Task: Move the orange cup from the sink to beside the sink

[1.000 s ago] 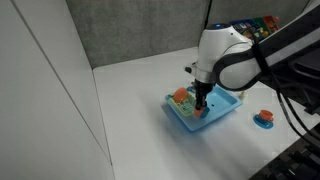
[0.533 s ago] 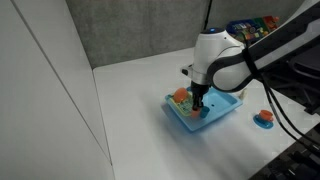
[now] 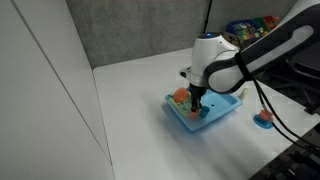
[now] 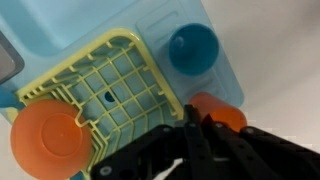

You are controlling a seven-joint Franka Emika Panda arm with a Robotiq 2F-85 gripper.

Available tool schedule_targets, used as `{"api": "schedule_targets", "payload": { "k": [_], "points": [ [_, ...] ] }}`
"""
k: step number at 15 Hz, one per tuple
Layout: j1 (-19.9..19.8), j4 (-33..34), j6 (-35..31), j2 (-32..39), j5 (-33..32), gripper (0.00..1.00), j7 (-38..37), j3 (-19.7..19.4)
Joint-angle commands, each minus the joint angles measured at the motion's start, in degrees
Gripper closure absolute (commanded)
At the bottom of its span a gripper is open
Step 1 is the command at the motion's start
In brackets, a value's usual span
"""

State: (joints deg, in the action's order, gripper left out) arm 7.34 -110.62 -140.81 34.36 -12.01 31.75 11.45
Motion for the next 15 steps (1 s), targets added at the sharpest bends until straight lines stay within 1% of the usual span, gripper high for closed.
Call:
{"api": "schedule_targets", "payload": {
  "k": [1, 9, 10, 11, 15],
  "points": [
    [-0.6, 2.6, 1.3, 2.0, -0.9, 0.97, 1.3, 0.2],
    [-1.2, 3.8, 1.9, 3.7, -0.5, 0.96, 1.4, 0.4],
    [-1.3, 3.8, 2.0, 3.6, -0.5, 0.69, 1.4, 0.4],
    [-1.4, 3.5, 1.9, 3.2, -0.4, 0.68, 1.4, 0.5],
    [-1.6, 2.6, 1.5, 1.9, -0.2, 0.39, 1.0, 0.5]
  ]
}}
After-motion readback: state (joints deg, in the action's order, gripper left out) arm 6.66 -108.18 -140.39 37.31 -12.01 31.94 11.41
